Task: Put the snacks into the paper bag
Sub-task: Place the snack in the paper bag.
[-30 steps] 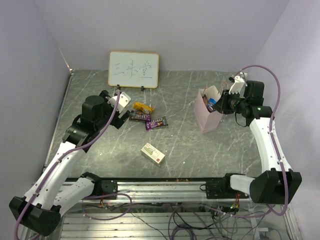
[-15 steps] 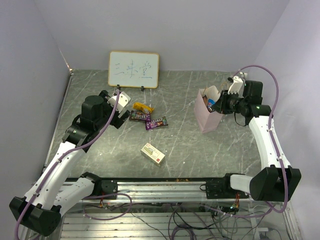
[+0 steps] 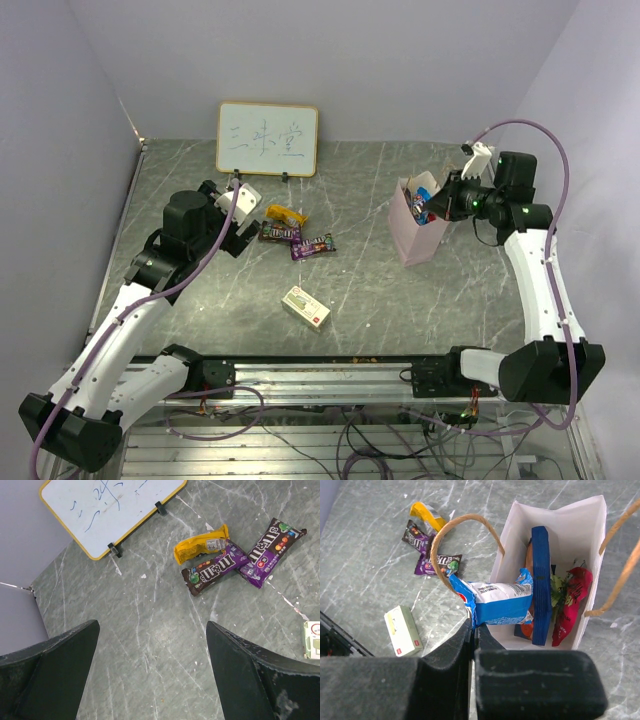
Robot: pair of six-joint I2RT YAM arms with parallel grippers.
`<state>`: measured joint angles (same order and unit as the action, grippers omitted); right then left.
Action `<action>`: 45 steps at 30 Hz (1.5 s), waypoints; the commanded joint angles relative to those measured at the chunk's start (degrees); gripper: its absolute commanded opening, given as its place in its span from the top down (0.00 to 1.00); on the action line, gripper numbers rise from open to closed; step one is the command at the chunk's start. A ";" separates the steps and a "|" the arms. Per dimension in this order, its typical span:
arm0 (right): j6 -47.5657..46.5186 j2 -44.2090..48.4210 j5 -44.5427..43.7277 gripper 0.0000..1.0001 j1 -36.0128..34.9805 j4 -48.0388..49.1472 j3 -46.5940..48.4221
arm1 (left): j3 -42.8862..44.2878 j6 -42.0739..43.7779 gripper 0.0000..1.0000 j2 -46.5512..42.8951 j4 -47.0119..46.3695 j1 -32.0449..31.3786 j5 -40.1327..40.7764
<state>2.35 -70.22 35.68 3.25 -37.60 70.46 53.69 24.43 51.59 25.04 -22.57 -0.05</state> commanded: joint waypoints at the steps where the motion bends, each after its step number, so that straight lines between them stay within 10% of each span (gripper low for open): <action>1: 1.55 0.52 4.81 1.00 1.64 -2.89 2.21 | 0.19 -0.37 0.01 0.08 -1.73 0.51 -1.18; 12: 3.09 0.43 6.16 1.00 3.78 0.33 -4.78 | 0.17 -0.38 0.01 0.11 -1.72 0.57 -1.41; 30: 2.20 0.18 0.64 0.60 3.77 0.79 -5.29 | 0.54 -0.74 0.01 0.79 -1.57 0.59 -2.14; 45: -2.16 -2.29 -0.93 0.66 3.32 -0.06 -1.05 | 1.62 -0.78 0.02 1.38 -0.99 0.59 -2.14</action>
<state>2.20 -70.63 35.33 6.59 -37.26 67.16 53.69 24.38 52.66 25.06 -22.57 -0.78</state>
